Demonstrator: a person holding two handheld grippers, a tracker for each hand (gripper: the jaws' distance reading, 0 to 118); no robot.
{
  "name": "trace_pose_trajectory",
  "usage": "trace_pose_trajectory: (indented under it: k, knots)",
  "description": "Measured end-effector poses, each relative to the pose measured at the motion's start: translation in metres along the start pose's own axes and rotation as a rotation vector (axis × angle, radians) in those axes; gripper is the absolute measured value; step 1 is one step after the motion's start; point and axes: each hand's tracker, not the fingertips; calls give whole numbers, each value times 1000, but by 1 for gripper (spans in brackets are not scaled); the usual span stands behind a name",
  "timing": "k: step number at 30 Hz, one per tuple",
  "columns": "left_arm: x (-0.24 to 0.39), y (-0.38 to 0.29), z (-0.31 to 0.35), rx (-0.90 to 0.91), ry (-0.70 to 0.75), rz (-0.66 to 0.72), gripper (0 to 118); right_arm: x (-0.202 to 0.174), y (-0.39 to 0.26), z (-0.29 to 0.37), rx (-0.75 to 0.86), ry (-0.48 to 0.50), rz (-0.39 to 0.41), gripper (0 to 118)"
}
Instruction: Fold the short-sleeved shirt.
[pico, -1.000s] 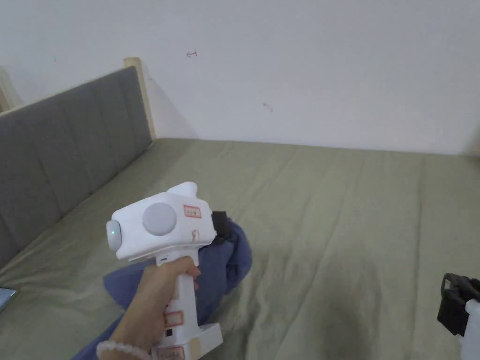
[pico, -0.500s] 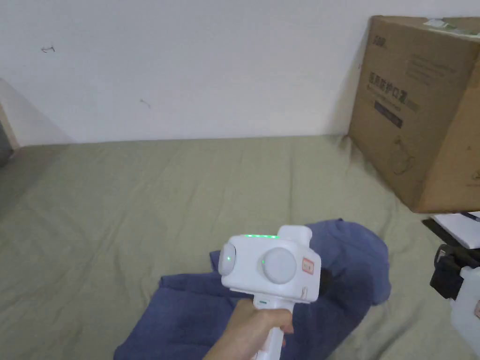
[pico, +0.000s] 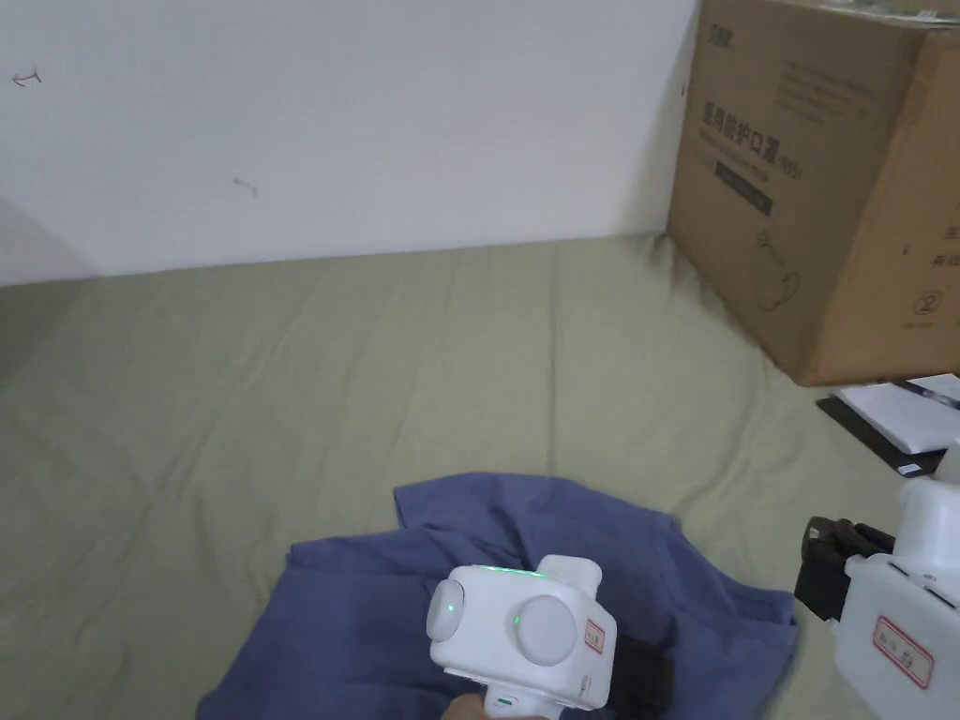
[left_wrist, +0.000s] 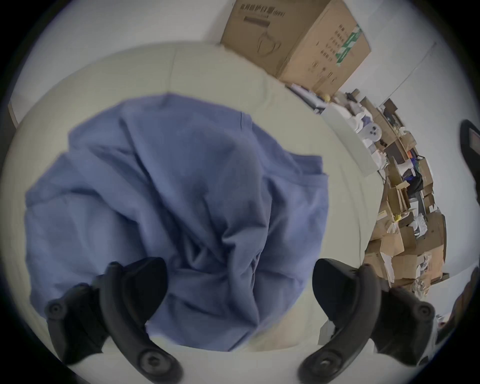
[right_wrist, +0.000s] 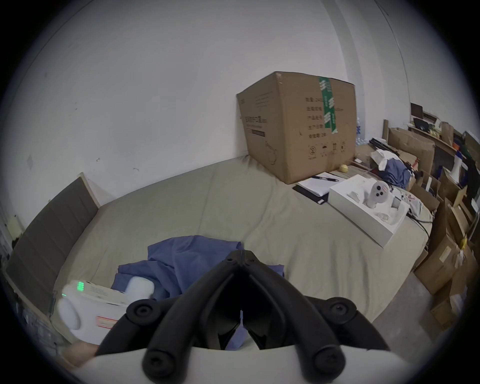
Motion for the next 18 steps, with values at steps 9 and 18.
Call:
trace_pose_trajectory:
  k: [9, 18]
  knots:
    - [-79, -48, 96, 246, 205, 167, 0, -48, -13, -14, -46, 118, 81, 0]
    - [-192, -14, 117, 212, 303, 365, 11, -69, -21, -35, -74, 149, 123, 0]
